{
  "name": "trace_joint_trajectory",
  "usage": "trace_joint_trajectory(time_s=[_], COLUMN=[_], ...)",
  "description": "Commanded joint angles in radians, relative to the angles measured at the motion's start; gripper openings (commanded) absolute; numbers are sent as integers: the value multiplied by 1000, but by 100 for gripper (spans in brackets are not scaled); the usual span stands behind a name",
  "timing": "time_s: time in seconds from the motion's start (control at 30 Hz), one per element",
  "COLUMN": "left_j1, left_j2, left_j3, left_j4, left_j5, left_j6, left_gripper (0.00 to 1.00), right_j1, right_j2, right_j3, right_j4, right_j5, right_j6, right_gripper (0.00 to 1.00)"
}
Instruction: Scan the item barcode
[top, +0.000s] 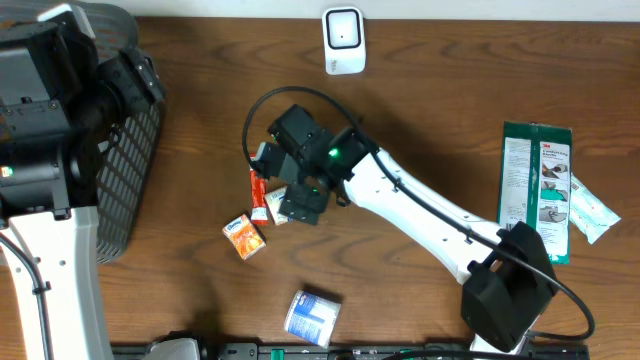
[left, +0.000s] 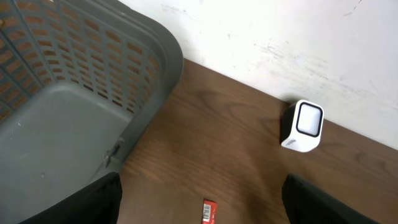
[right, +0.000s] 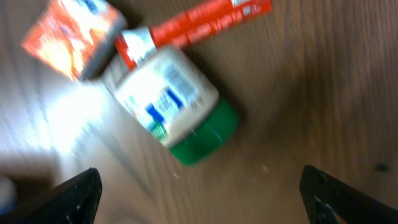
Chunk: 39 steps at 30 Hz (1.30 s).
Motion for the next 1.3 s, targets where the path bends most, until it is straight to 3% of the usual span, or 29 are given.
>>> trace_joint_trajectory(time_s=[0.0,0.17,0.27,0.33,0.6,0.77,0.8,0.87,1.27], left_j1=[3,3,3,3,3,3,3,3,3], left_j2=[6,6,6,6,6,6,6,6,6], left_j3=[3,3,3,3,3,3,3,3,3], left_j4=[1,1,1,1,1,1,1,1,1], left_j5=[-5,-5,-5,-5,-5,-5,-5,-5,-5], left_j6=[-2,-2,-3,-2,-2,-2,-2,-2,-3], left_gripper=[83,83,83,83,83,83,83,83,83], right_j1=[-15,-15,-15,-15,-61,-55,-47,-20,117], right_j2=[-13,2,13,16,-19,-10,-7,-2,19], right_j3=[12,7,-1,-1,30,25,22,17,16], right_j4=[-36,-71,-36,4,146,131,124,90,32], right_j5=[16,-76,-77,-95,-137,-139,-139,-138,48], right_j6=[-242,-383,-374,-269,629,1281,1378,1584,2121], right_gripper=[98,96,94,94,92,92,98,99,99])
